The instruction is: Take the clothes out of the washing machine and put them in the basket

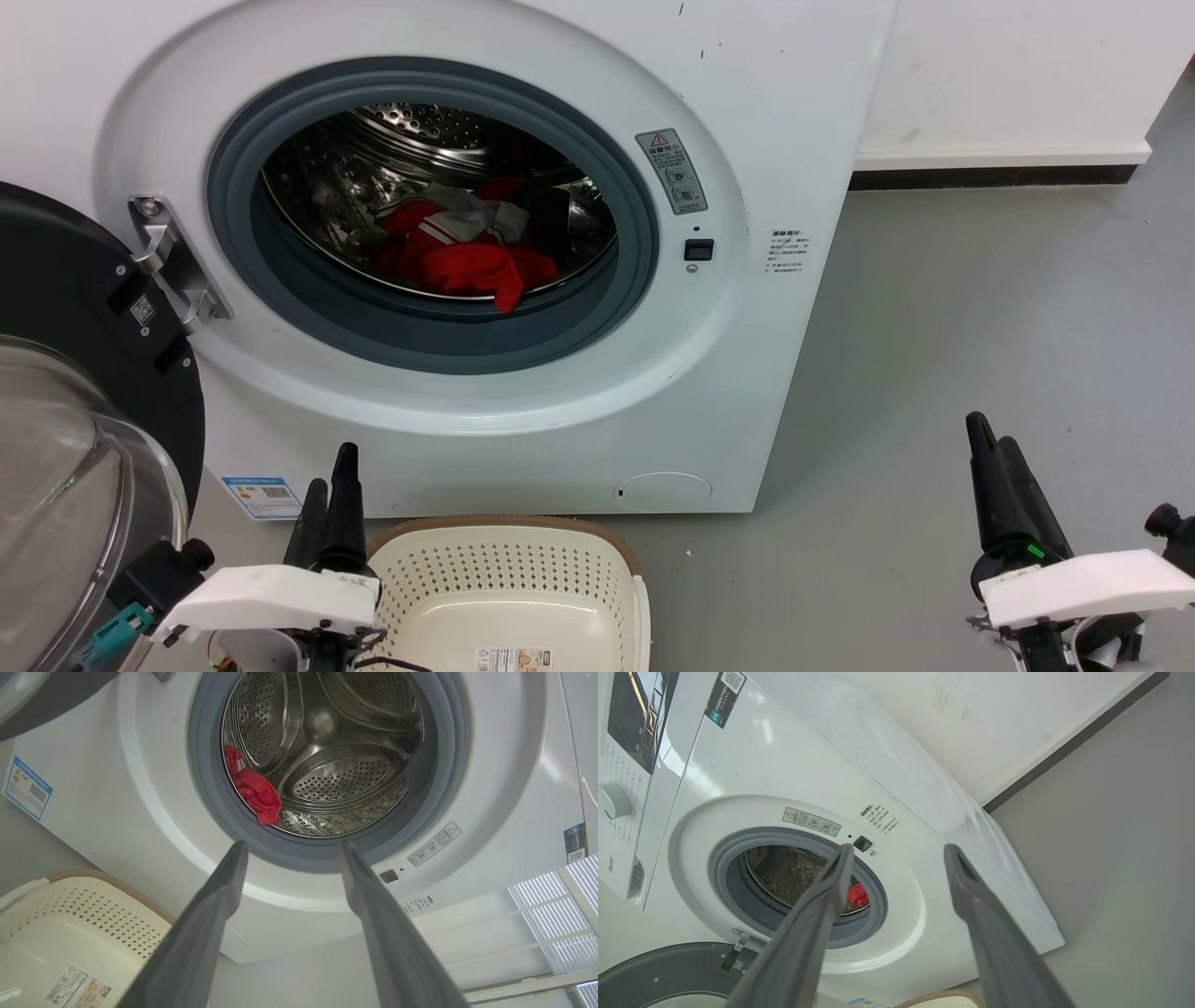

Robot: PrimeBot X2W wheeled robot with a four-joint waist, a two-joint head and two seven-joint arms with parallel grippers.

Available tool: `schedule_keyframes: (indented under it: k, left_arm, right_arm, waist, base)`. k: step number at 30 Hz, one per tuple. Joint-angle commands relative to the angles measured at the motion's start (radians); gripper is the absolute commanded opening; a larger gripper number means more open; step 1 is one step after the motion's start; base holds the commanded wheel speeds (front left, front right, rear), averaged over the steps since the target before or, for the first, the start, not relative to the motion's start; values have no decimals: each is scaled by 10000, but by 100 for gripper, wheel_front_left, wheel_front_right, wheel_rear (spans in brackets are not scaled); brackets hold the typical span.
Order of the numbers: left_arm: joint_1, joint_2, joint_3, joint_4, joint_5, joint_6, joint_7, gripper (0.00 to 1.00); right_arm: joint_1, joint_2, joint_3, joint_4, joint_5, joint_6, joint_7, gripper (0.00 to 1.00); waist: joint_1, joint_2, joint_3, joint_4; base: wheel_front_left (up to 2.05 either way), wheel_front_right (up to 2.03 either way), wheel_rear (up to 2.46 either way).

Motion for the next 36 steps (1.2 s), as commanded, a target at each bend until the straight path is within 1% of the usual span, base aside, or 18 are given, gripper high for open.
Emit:
schedule_keyframes:
  k: [1, 16, 25, 36]
  left_arm:
    - [-42, 29, -61, -247, 372, 55, -104, 100]
    - [201, 35, -378, -747, 2524, 281, -599, 100]
    - [349, 38, -465, -922, 3540, 326, -861, 100]
    - [491, 41, -552, -1060, 4569, 412, -1129, 100]
  right_arm:
    - [14, -21, 48, -253, -419, 0, -107, 100]
    - [280, -20, 239, -676, -2678, 0, -597, 100]
    - [436, -18, 341, -917, -3930, 0, -862, 100]
    - [577, -18, 409, -1172, -5087, 0, -1132, 100]
  waist:
    - [0, -1, -4, 0]
    - [0, -1, 10, 22]
    - [0, -1, 12, 17]
    - [0, -1, 37, 23]
  base:
    - [0, 0, 0]
    - [0, 0, 0]
    - [0, 0, 0]
    - [0, 0, 0]
